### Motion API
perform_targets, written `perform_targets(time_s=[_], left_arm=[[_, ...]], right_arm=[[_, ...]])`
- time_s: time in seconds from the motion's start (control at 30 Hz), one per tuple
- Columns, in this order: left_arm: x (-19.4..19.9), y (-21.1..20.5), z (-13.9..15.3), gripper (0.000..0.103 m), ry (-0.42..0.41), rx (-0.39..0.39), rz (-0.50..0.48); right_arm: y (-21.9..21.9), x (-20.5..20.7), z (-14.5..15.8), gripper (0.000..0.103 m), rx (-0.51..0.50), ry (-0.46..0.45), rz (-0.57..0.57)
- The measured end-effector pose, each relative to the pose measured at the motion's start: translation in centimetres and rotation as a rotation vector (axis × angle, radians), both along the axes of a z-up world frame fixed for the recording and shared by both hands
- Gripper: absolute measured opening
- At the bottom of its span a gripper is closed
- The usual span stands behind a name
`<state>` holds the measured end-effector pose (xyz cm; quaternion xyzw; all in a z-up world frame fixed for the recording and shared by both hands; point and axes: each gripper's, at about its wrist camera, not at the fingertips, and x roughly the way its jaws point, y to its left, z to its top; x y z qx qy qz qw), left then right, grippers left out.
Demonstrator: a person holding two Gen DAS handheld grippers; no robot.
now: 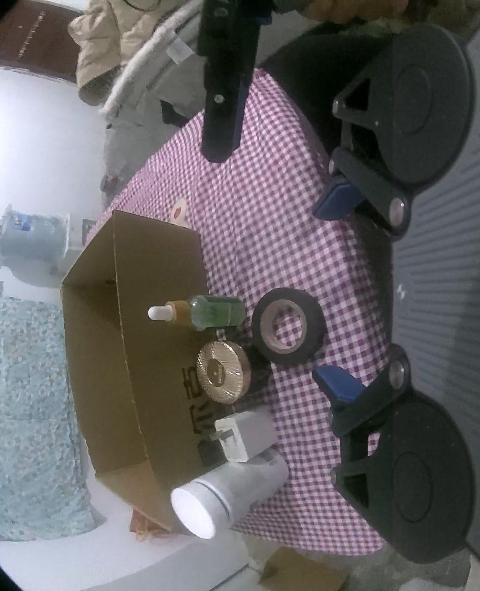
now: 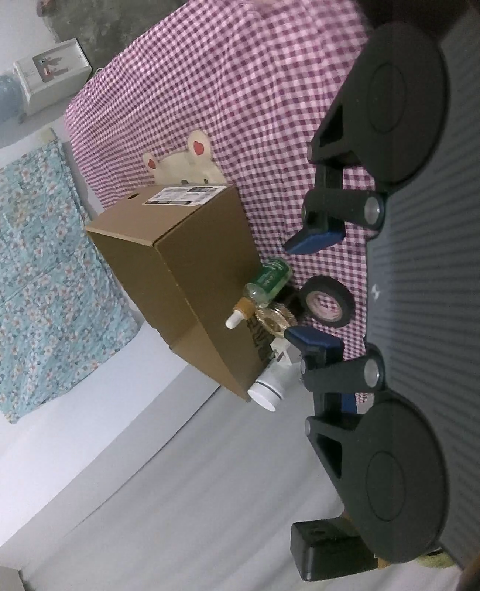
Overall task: Organize rigid objects
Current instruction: 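Reach the right gripper to the black tape roll and close on it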
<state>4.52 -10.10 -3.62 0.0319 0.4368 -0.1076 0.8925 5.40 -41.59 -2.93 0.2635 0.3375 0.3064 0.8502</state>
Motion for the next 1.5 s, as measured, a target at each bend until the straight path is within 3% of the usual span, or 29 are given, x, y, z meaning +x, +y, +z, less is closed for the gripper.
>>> perform_targets(time_s=[0.2, 0.37, 0.53, 0.67, 0.9, 1.1, 1.27, 1.5], left_arm=[[-0.7, 1.6, 1.0, 0.087, -0.019, -0.115, 0.013], [-1.4, 3.5, 4.6, 0.087, -0.115, -0.199, -0.006], [-3.1, 6.4, 8.8, 0.091, -0.281, -0.173, 0.018], [-4.3, 8.5, 9.7, 0.091, -0.351, -0.149, 0.04], [-4.4, 9.7, 6.5, 0.091, -0.291, -0.181, 0.026], [-4.1, 8.3, 2.8, 0.091, -0.192, -0.173, -0.021], [-2.5, 5.1, -0.5, 0.091, -0.136, -0.074, -0.073], [-0.4, 2.2, -3.0, 0.091, -0.13, 0.053, -0.124]], right_arm=[[-0.7, -2.2, 1.5, 0.039, -0.042, -0.042, -0.053], [-1.2, -3.1, 2.7, 0.039, -0.051, -0.061, -0.123], [-0.6, -4.4, 4.6, 0.039, -0.079, -0.081, -0.176], [-0.2, -5.3, 5.9, 0.039, -0.073, -0.089, -0.229], [2.3, -5.4, 7.4, 0.039, -0.121, -0.112, -0.236], [4.7, -4.8, 6.2, 0.039, -0.177, -0.081, -0.182], [6.0, -3.8, 3.9, 0.039, -0.172, -0.024, -0.132], [9.0, -0.6, 0.6, 0.039, -0.209, 0.032, -0.047]])
